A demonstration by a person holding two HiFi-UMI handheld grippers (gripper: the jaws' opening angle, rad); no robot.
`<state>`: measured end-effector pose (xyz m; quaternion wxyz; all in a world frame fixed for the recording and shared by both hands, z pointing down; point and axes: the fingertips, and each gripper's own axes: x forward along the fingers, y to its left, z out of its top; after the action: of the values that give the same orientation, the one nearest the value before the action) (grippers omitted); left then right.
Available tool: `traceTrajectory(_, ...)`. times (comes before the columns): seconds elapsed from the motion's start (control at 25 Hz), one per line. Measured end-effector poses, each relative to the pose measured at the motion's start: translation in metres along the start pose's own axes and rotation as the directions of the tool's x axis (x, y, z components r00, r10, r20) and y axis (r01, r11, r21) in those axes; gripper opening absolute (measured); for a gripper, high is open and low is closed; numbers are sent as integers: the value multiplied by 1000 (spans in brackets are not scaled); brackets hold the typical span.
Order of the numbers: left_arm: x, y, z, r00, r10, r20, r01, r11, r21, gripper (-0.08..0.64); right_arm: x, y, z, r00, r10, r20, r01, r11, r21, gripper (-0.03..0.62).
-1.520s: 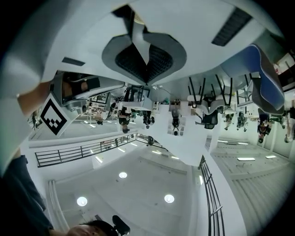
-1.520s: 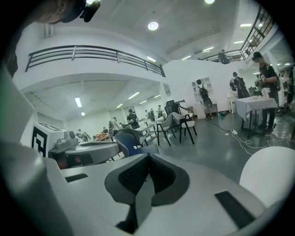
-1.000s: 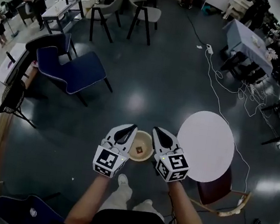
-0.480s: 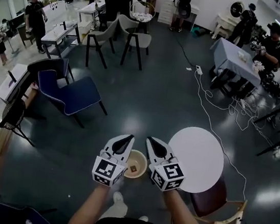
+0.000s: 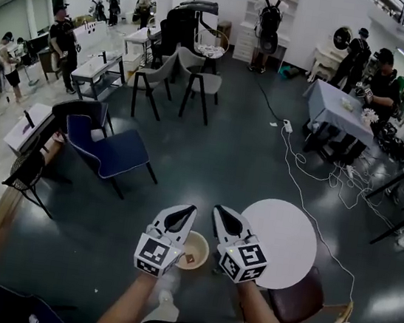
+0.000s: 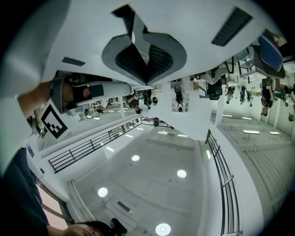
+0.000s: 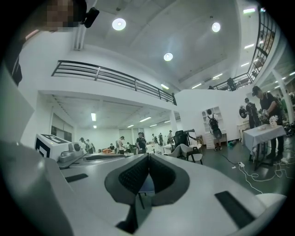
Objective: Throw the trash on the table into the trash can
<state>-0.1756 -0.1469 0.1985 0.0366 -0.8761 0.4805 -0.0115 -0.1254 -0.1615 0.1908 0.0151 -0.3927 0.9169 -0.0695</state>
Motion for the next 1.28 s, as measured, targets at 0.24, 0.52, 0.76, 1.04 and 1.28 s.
traceTrajectory(0.24,-14,-49,22,999,-11,35,10,1000,24,15,-53,6,12,999,1,37,0,1000,-1,20)
traceTrajectory(0.52,-33,-107,32,999,-23,33,22,999,46,15,-113,12,15,999,-3,54,3,1000,-5,20)
traceTrajectory(0.76,-52,-159,45,999,-28,41,27,999,34,15,-167,15,17,999,-3,52,6,999,-53,19)
traceTrajectory(1.04,-71,-218,55,997,-63,39,61,997,57,15,-220,31,21,998,11,69,-6,997,-75,18)
traceTrajectory(1.28,-78,-243,59,996,-87,29,85,994,67,15,-246,33,24,997,18,69,-11,996,-91,18)
